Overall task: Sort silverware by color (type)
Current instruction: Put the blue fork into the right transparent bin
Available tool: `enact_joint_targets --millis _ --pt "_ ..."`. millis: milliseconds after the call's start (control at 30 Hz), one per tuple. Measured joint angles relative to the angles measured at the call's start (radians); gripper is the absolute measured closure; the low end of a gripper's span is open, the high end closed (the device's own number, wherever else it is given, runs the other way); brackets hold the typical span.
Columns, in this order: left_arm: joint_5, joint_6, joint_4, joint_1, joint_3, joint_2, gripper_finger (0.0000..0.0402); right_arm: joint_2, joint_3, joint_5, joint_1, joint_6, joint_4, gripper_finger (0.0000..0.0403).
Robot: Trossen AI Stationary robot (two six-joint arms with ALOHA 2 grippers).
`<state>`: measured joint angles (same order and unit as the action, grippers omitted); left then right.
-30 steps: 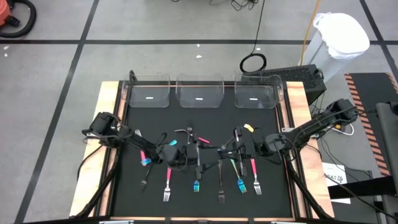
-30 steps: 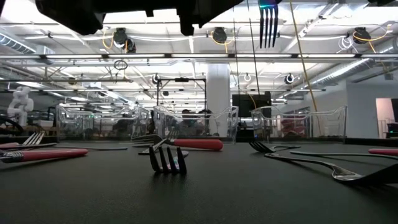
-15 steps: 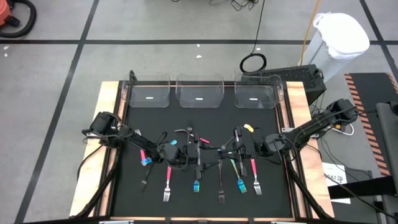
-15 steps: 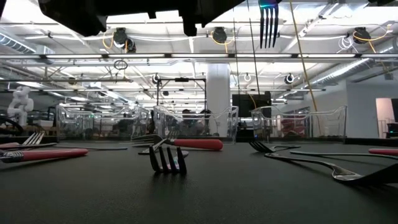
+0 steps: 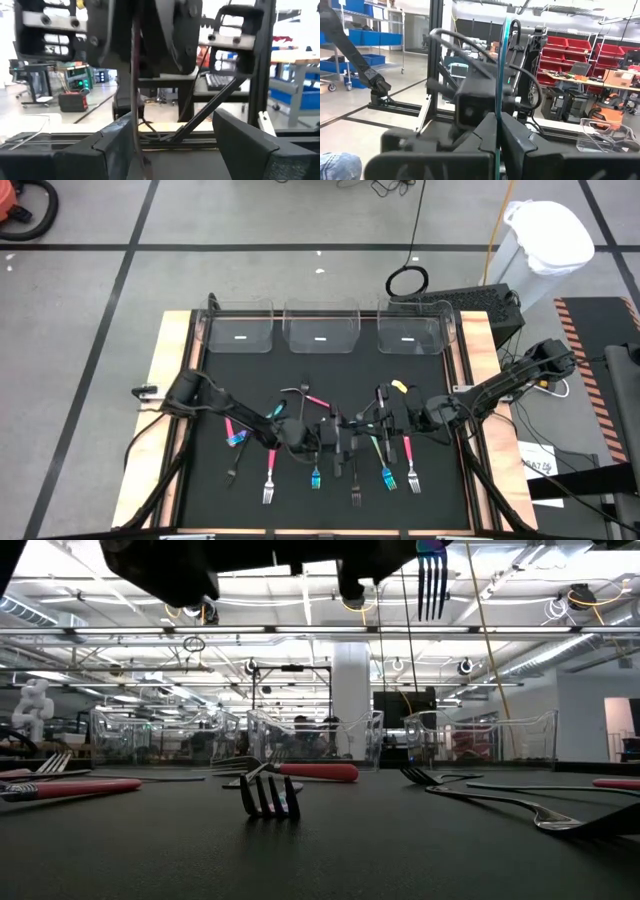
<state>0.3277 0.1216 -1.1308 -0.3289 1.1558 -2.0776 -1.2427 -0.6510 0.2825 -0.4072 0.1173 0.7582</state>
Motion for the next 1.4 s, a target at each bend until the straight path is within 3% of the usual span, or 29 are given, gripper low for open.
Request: enact_joint_targets --millis 367,467,600,867,1067,1400 --pt "0.017 0.024 -0.001 0.001 0.017 -0.014 0.0261 0.0 0.0 -0.003 -0.001 -0.001 -0.015 0.0396" --pt "0.052 0.013 0.024 -0.003 0.017 -0.014 0.0276 0.0 0.0 -0.001 -0.001 -0.01 -0.015 0.0396" --pt "0.119 0.023 0.092 -0.026 0.016 0.002 0.0263 0.0 0.0 -0.001 -0.001 -0.026 -0.016 0.0396" --pt "0.159 0.007 0.284 -0.058 0.016 0.119 0.0188 0.001 0.0 0.0 -0.002 -0.026 -0.023 0.0396" --pt "0.156 -0.064 0.43 -0.06 0.016 0.164 0.0183 0.006 0.0 0.001 -0.002 -0.026 -0.027 0.0396" --pt "0.152 -0.063 0.489 -0.059 0.016 0.164 0.0183 0.011 0.0 0.002 -0.002 -0.026 -0.028 0.0396"
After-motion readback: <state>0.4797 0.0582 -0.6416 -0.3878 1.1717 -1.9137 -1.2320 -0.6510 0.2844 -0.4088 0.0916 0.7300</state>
